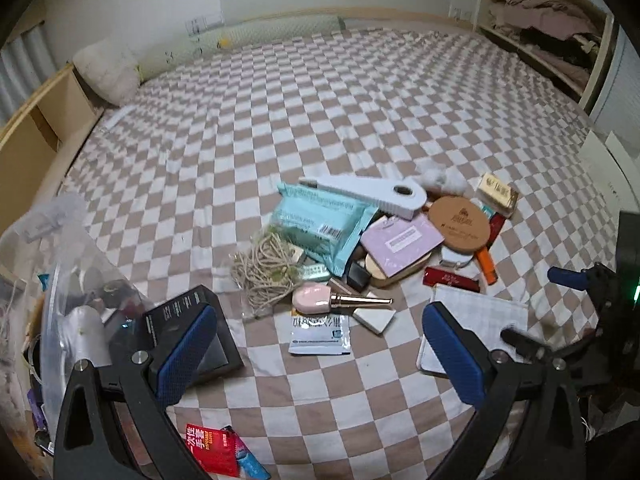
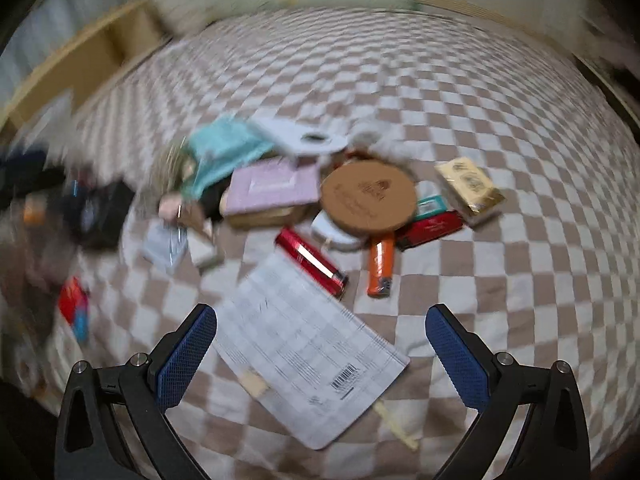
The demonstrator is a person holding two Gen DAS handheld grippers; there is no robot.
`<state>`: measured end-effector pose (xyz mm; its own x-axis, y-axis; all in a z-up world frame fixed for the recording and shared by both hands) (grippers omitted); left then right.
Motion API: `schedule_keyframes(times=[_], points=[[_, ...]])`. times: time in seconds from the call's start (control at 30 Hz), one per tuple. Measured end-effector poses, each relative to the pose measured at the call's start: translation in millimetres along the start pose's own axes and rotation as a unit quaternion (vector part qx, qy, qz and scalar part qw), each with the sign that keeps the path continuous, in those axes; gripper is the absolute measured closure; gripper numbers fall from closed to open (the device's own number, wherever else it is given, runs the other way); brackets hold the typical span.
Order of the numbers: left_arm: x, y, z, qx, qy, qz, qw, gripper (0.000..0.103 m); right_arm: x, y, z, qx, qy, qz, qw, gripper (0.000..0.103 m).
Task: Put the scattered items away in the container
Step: 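Move the right gripper toward the white notebook with the beige clasp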
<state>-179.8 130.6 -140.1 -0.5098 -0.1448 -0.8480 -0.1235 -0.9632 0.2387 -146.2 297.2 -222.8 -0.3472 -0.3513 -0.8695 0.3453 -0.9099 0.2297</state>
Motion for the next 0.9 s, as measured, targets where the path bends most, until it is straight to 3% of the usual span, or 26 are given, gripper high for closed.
schedule_keyframes(times=[0.1, 0.23, 0.47, 0.67, 0.77, 0.9], points=[[7, 1, -4, -0.006, 0.013, -0.008, 0.9999, 0.000, 19, 11, -12, -0.092, 0.031, -0.014, 0.995, 0.000], [12, 1, -8, -0.013, 0.021, -0.029, 0.9993, 0.000, 35, 17, -21, -0.155, 0.048, -0.016, 0.987, 0.000], [17, 10, -15, -0.011, 0.028, -0.037, 0.9989, 0.000, 51, 18, -34, -0.211, 0.071, 0.012, 0.975, 0.000], [30, 24, -18, -0.027, 0.046, -0.049, 0.9973, 0.000, 52, 15, -48, -0.221, 0.087, 0.080, 0.968, 0.000], [44, 30, -23, -0.042, 0.072, -0.061, 0.9947, 0.000, 54, 18, -60, -0.281, 0.091, 0.071, 0.953, 0.000], [59, 32, -27, -0.055, 0.093, -0.071, 0.9916, 0.000, 57, 19, -63, -0.313, 0.089, 0.061, 0.944, 0.000]])
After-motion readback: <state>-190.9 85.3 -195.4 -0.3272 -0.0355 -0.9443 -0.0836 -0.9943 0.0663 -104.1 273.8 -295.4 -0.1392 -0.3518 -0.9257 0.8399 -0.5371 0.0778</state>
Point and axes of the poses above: each gripper's, at about its wrist camera, not at the fingertips, and x roughly the way its jaws point, y to its left, z to its top, the point moved 7 cm from there along x, roughly the way its jaws point, and after that the axes turned 12 degrees about z, right-handed, at the moved point
